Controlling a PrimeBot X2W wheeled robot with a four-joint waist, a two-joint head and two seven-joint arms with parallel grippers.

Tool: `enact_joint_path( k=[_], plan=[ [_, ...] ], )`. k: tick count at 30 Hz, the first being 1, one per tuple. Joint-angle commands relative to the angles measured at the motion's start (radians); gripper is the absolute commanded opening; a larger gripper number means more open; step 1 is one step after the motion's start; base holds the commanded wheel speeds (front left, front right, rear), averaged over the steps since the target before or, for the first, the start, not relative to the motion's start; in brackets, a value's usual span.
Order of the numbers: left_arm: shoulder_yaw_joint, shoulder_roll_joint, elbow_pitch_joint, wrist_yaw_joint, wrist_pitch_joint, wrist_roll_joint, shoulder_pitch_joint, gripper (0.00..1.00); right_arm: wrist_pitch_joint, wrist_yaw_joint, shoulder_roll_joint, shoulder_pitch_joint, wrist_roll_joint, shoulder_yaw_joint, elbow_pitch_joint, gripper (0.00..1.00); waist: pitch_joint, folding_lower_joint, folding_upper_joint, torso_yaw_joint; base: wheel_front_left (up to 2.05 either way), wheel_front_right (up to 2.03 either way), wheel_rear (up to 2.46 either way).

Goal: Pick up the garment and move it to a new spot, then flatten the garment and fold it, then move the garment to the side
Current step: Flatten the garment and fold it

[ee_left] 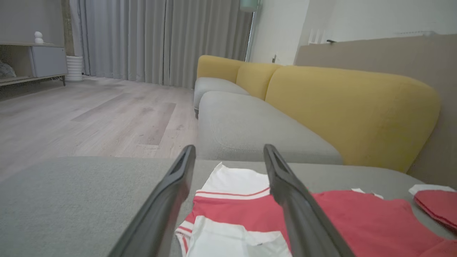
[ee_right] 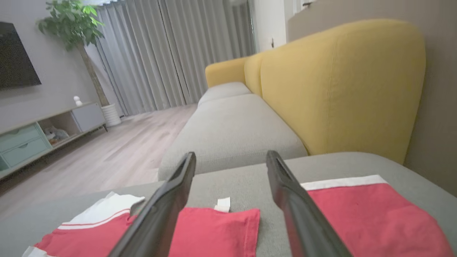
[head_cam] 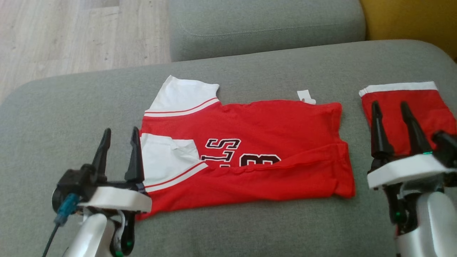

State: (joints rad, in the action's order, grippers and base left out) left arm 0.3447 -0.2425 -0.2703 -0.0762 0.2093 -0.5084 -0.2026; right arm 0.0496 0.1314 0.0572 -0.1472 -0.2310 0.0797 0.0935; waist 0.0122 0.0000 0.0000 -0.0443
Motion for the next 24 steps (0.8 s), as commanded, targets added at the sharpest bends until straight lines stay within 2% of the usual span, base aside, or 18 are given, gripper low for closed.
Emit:
enact_joint_path(
  k=[1,4,6,14,19,24],
  plan=[
    [-0.061,0.004,0.041,-0.006,0.028,-0.013,-0.048,1.0,-0.079,-0.001,-0.005,-0.017,0.006,-0.034,-0.036,1.0,0.003,0.0,0.0,-0.008,0.0,0.0,0.0],
    [-0.087,0.033,0.043,0.0,0.045,-0.02,-0.048,1.0,-0.2,-0.001,-0.006,0.006,-0.035,-0.055,-0.006,1.0,0.009,0.0,0.0,-0.014,0.0,0.0,0.0],
    [-0.091,0.046,0.029,0.004,0.049,-0.011,-0.046,1.0,-0.254,-0.001,-0.007,0.019,-0.019,-0.089,0.023,1.0,0.015,0.0,0.0,-0.019,0.0,0.0,0.0],
    [-0.084,0.084,-0.024,0.03,0.052,0.051,-0.049,1.0,-0.306,-0.001,-0.007,-0.002,-0.012,-0.152,0.109,1.0,0.063,0.0,0.0,-0.031,0.0,0.0,0.0],
    [-0.067,0.062,-0.058,0.058,0.048,0.09,-0.117,1.0,-0.31,-0.001,-0.007,-0.035,-0.024,-0.157,0.111,1.0,0.102,0.0,0.0,-0.038,0.0,0.0,0.0],
    [-0.033,-0.013,-0.111,0.113,-0.049,0.141,-0.319,1.0,-0.311,-0.001,-0.007,-0.088,-0.065,-0.16,0.099,1.0,0.176,0.0,0.0,-0.062,0.0,0.0,0.0]
  ],
)
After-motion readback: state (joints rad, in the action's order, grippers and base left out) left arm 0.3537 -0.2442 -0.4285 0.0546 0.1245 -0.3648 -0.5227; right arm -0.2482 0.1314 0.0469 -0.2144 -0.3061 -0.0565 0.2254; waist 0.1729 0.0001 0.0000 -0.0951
